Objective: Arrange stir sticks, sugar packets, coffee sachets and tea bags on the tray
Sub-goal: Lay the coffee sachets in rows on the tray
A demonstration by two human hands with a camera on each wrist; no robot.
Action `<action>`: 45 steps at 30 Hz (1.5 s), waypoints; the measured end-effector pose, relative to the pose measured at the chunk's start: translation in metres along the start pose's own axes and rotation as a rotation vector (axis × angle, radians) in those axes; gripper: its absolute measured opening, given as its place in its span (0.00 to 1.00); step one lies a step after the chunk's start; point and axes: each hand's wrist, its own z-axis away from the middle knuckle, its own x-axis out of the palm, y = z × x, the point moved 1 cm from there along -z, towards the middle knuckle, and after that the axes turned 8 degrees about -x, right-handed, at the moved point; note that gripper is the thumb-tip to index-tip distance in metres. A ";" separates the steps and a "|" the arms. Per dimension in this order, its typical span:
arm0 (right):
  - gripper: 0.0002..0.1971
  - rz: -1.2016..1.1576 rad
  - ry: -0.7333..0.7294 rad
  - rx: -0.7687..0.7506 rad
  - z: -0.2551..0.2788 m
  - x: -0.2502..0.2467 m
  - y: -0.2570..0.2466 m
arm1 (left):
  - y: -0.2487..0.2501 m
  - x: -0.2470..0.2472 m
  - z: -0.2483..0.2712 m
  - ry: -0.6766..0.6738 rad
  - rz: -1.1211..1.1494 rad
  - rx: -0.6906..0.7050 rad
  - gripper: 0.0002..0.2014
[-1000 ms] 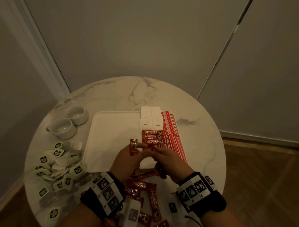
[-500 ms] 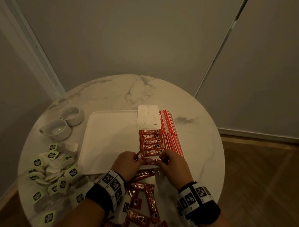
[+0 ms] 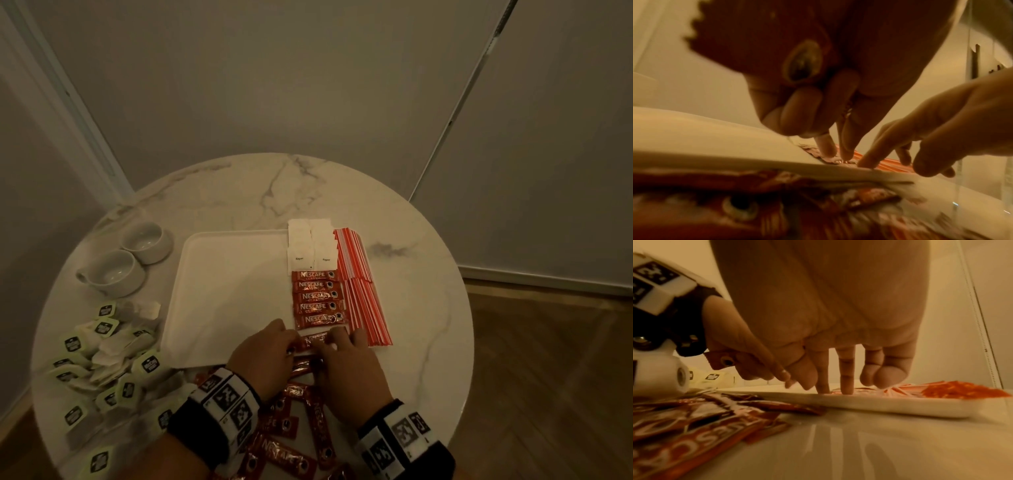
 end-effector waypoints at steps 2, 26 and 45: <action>0.20 0.018 -0.003 0.017 0.000 0.002 -0.004 | 0.001 0.007 0.002 -0.039 -0.020 0.024 0.17; 0.25 -0.010 -0.092 0.023 -0.008 0.003 0.009 | 0.006 -0.014 -0.002 0.162 0.211 -0.028 0.14; 0.24 -0.111 0.057 0.019 -0.007 -0.001 0.012 | 0.008 -0.026 -0.003 0.004 0.685 -0.171 0.11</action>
